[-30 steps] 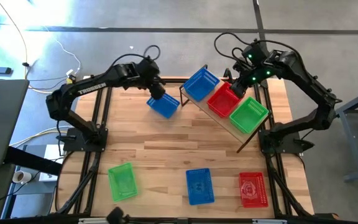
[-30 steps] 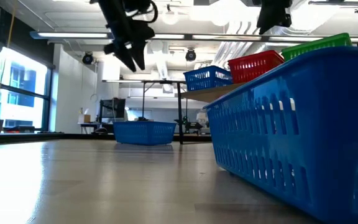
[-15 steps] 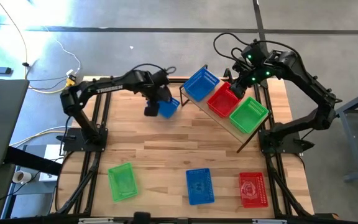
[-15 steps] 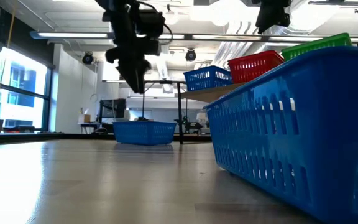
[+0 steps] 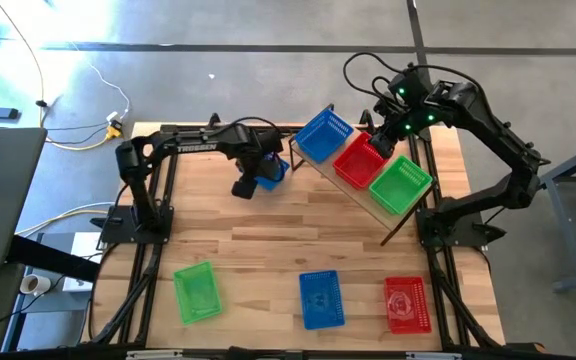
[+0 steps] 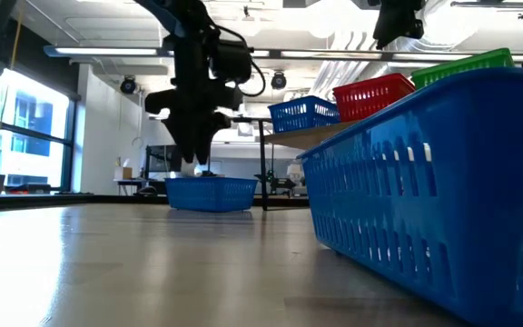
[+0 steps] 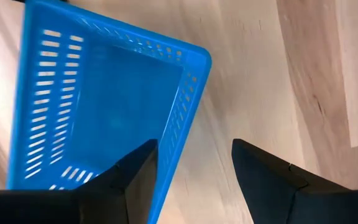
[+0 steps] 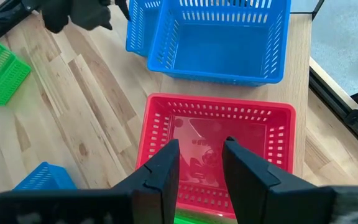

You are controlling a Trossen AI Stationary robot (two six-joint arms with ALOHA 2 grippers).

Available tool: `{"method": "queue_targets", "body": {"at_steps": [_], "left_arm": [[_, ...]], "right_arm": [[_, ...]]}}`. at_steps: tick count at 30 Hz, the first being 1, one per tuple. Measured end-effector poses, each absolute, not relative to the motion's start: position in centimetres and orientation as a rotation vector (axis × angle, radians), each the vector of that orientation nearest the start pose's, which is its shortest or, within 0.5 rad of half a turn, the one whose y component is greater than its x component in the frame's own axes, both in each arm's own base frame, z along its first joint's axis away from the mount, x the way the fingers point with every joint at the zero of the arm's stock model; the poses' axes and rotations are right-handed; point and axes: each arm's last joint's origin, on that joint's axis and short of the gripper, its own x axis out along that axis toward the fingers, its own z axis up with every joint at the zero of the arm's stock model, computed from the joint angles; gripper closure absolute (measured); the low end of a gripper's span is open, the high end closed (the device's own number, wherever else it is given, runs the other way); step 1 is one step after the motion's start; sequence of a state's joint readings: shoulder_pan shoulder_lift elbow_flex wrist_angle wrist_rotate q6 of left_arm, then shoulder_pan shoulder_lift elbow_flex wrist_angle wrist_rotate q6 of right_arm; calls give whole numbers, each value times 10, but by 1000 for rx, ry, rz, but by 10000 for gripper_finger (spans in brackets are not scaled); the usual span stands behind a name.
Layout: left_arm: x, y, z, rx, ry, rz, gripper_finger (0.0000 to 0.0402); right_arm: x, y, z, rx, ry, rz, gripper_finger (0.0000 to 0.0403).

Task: Stack baskets on shelf by color
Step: Stack the top blue basket on the blue basket on the shelf

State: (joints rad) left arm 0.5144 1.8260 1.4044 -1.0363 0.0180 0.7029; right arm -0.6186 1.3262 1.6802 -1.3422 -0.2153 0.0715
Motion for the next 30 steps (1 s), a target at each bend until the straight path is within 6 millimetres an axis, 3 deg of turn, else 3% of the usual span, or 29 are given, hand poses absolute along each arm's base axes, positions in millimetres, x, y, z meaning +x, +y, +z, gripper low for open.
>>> {"method": "queue_targets", "body": {"at_steps": [14,30], "left_arm": [[306,174,202,208,1520,-85,206],[315,175,185,226,1541,-94,260]], "right_arm": [[183,-123,422,457,872,-404,295],[183,-123,422,470,869,-405,295]]}}
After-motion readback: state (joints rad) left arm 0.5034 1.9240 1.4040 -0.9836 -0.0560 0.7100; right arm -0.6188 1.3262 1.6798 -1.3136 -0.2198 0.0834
